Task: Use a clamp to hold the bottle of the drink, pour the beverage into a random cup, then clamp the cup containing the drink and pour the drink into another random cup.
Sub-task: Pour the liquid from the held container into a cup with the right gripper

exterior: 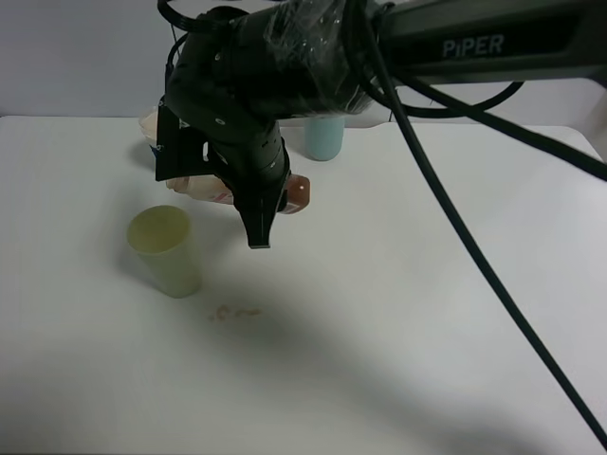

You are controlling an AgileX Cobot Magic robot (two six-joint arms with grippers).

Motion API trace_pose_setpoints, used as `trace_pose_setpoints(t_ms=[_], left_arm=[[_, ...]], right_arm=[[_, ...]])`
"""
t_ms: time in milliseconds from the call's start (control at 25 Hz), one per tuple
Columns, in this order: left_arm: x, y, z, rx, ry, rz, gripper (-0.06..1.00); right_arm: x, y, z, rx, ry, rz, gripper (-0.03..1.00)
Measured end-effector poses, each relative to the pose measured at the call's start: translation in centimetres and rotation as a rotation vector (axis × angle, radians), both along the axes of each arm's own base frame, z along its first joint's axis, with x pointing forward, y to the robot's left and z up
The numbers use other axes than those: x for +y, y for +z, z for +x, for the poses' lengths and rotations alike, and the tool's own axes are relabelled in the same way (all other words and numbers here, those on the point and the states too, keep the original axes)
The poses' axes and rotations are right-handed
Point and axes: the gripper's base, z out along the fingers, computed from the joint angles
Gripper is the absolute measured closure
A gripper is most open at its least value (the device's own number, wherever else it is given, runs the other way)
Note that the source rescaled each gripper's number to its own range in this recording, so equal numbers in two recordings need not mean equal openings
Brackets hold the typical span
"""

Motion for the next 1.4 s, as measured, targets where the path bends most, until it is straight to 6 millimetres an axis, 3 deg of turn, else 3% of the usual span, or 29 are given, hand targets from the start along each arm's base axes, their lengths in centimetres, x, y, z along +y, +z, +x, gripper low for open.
trace_pose_setpoints(t_ms=[1400], left_arm=[[0.0, 0.0, 0.0, 0.0, 0.0, 0.0, -0.06]], right_arm=[[1.6, 0.9, -2.1, -0.177, 0.149, -0.155, 0.97]])
